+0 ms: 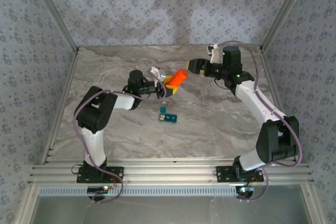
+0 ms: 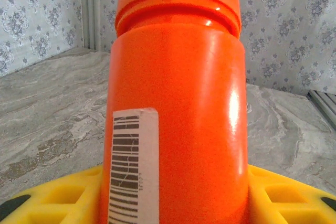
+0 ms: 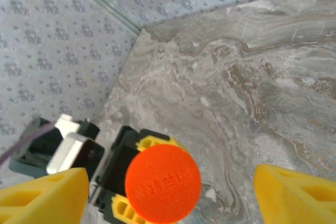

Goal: Sort the pills into containers

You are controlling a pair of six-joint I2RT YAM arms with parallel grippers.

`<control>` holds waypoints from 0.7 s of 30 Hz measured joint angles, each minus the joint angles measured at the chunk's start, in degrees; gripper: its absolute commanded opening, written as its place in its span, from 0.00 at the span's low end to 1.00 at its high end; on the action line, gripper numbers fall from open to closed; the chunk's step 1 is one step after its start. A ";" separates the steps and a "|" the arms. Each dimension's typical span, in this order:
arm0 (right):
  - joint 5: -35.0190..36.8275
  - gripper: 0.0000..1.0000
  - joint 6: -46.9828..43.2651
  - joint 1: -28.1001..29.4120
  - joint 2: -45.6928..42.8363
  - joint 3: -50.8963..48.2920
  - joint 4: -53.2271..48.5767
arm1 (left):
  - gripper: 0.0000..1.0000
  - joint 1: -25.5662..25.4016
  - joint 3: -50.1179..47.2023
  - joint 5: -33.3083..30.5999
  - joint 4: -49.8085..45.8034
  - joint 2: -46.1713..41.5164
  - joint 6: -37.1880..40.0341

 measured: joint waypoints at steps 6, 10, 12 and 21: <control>-3.43 0.83 -5.01 0.04 2.47 -0.04 -0.57 | 0.00 0.00 0.00 0.02 0.02 0.00 -0.15; -4.50 0.82 -6.75 0.66 4.15 0.28 -1.33 | 0.00 -0.02 0.00 0.02 0.02 0.00 -0.15; -4.74 0.81 -7.13 1.14 4.90 0.59 -1.66 | 0.00 -0.04 0.00 0.02 0.02 0.00 -0.15; -5.77 0.69 -7.87 2.84 7.15 3.61 -2.23 | 0.00 -0.04 0.11 0.02 0.02 0.00 -0.15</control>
